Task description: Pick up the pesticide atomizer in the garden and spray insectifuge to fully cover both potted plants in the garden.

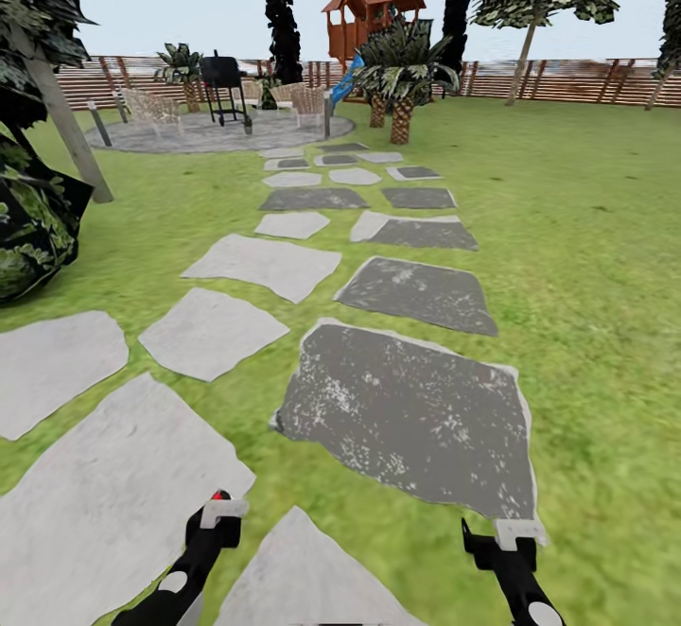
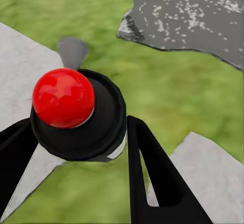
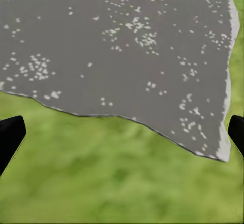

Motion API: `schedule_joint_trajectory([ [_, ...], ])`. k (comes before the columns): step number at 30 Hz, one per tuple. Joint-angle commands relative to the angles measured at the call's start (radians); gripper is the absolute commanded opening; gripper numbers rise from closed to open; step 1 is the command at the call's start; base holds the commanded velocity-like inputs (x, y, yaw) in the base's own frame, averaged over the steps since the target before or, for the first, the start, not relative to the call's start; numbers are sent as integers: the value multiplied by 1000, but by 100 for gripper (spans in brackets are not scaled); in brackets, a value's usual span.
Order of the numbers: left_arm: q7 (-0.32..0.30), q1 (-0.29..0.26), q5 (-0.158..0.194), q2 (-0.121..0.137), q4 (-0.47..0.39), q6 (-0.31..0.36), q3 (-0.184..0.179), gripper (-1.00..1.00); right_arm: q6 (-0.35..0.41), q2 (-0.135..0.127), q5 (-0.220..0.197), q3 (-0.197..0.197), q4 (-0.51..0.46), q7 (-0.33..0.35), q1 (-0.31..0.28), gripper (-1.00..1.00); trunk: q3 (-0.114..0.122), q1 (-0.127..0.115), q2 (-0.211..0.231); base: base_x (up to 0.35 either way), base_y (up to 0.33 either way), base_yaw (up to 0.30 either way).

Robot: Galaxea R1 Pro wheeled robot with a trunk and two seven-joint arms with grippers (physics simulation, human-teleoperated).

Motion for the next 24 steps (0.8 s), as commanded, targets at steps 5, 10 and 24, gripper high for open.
schedule_joint_trajectory([
  [5,0,-1,-2,2,1,-3,-1,-100,-4,0,1,1,3,-4,0,100,2,0,0,339,0,0],
  [10,0,-1,-2,2,1,-3,-1,-100,-5,0,0,1,16,-4,0,100,9,0,0,339,0,0],
  [24,0,-1,-2,2,1,-3,1,-100,-64,2,2,1,38,-2,0,100,31,0,0,339,0,0],
])
